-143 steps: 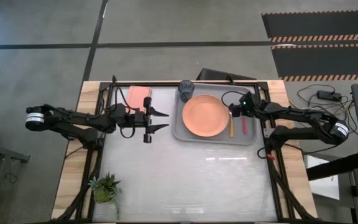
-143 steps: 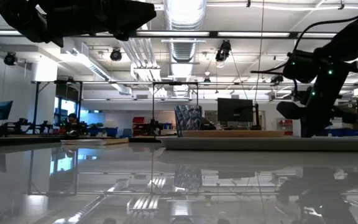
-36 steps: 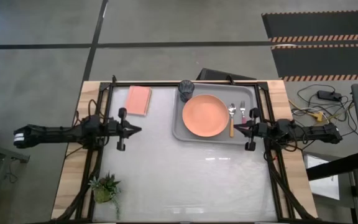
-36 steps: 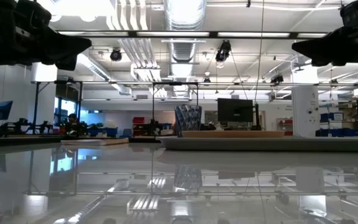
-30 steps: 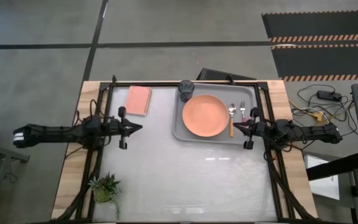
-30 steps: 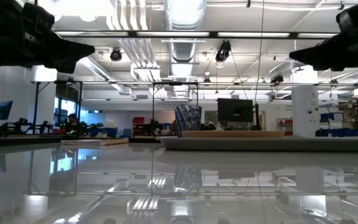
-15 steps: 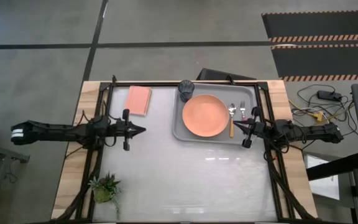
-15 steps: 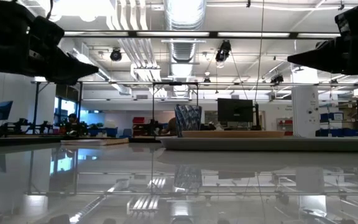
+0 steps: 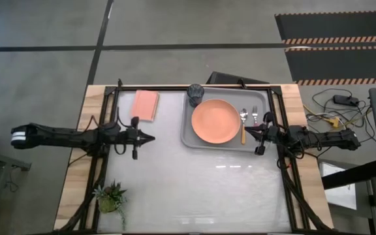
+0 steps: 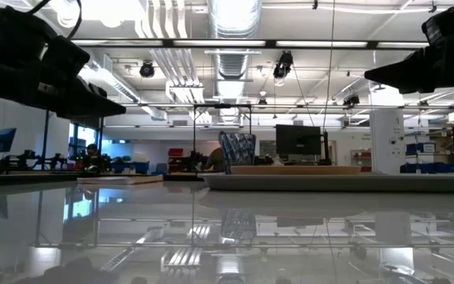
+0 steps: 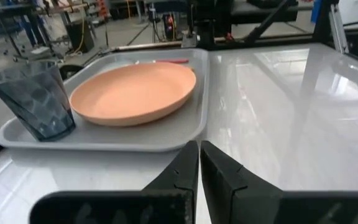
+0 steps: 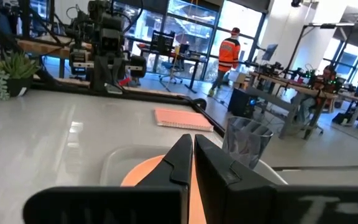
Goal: Pick and place plate/cup/fork/spoon on tray
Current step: Return to Home Position
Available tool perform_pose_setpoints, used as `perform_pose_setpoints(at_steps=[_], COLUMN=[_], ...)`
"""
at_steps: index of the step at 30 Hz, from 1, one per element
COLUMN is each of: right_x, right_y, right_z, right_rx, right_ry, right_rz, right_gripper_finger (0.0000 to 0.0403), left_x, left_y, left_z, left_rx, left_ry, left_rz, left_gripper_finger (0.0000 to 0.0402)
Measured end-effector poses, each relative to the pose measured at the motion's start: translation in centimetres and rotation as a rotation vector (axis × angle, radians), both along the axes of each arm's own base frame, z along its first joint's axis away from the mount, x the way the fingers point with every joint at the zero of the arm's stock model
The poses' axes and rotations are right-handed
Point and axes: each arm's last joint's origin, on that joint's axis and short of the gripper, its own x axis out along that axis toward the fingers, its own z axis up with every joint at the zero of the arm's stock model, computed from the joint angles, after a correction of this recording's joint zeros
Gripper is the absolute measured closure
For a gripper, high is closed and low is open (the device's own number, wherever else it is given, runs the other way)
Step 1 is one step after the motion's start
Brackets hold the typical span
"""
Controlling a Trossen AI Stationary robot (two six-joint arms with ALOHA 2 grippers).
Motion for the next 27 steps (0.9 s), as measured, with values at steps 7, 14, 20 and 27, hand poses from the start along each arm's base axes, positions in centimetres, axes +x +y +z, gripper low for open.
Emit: perform_pose_setpoints(at_steps=[7, 14, 20, 27], right_x=[0.0, 0.0, 0.0, 0.0], right_y=[0.0, 0.0, 0.0, 0.0], right_z=[0.0, 0.0, 0.0, 0.0], right_rx=[-0.014, -0.014, -0.014, -0.014], right_ry=[0.004, 0.004, 0.005, 0.005], right_rz=[0.0, 0.0, 0.0, 0.0], right_gripper_finger=[0.0394, 0.0394, 0.0394, 0.0394], left_x=[0.2, 0.4, 0.5, 0.5], left_y=[0.0, 0.1, 0.1, 0.1], left_z=[-0.6, -1.2, -1.7, -2.1], left_rx=[-0.008, -0.015, -0.021, -0.026], left_ry=[0.052, 0.1, 0.14, 0.173], left_rz=[0.0, 0.0, 0.0, -0.001], left_gripper_finger=[0.0402, 0.0402, 0.0402, 0.0402])
